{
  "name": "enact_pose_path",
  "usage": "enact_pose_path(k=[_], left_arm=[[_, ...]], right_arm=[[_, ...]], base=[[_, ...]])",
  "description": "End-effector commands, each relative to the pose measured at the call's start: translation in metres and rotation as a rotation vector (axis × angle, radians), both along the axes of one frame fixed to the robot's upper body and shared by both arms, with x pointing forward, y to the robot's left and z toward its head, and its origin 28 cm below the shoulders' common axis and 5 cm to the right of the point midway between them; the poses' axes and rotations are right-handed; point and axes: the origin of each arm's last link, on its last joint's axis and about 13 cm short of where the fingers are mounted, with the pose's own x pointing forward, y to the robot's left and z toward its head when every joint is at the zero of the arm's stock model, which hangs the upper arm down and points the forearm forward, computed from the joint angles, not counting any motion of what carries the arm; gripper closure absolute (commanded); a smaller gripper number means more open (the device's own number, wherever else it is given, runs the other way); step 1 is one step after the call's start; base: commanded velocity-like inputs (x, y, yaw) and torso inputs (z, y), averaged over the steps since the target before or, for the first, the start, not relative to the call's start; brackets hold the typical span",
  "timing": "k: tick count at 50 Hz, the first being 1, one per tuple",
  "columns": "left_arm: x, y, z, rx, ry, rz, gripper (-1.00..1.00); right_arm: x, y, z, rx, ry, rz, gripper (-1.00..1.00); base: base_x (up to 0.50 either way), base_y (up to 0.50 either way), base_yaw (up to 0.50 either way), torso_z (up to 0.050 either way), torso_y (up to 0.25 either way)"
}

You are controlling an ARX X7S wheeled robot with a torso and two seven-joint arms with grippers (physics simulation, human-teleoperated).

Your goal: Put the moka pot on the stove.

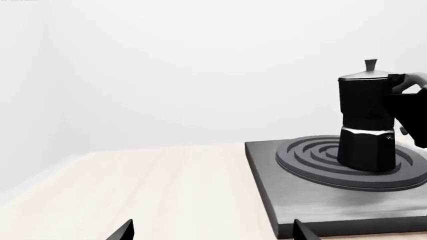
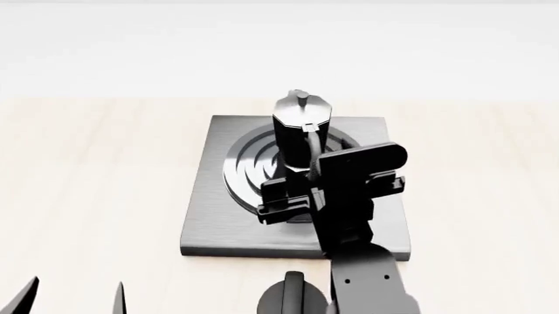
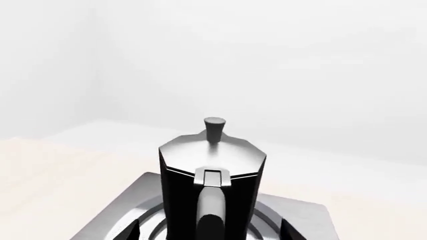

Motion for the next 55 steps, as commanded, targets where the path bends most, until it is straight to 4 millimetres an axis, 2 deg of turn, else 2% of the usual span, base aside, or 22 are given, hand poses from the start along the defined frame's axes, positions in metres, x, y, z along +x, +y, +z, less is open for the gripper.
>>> enact_pose_path(k=[1, 9, 15, 22, 43, 55], left_arm=[[0.003, 0.003, 0.005, -0.028, -0.004, -0.005, -1.00], [0.007, 0.003, 0.006, -0.023, -0.008, -0.003, -1.00], [0.007, 0.002, 0.006, -0.021, -0.008, -0.002, -1.00], [0.004, 0.002, 0.005, -0.021, -0.008, -0.004, -1.00], [0.002, 0.002, 0.006, -0.022, -0.014, -0.002, -1.00], [0.002, 0.002, 0.008, -0.024, -0.018, -0.001, -1.00]], right_arm=[[0.001, -0.006, 0.004, -0.006, -0.047, -0.004, -1.00], [0.001, -0.005, 0.004, 0.003, -0.070, 0.012, -1.00], [0.001, -0.006, 0.015, 0.031, -0.141, 0.020, -1.00], [-0.020, -0.005, 0.033, 0.044, -0.206, 0.045, -1.00], [-0.059, -0.006, 0.052, 0.080, -0.318, 0.041, -1.00], [-0.086, -0.003, 0.073, 0.065, -0.422, 0.064, -1.00]], base=[[0.00, 0.00, 0.00, 0.000, 0.000], [0.00, 0.00, 0.00, 0.000, 0.000], [0.00, 0.00, 0.00, 0.000, 0.000], [0.00, 0.00, 0.00, 0.000, 0.000], [0.00, 0.00, 0.00, 0.000, 0.000], [0.00, 0.00, 0.00, 0.000, 0.000]])
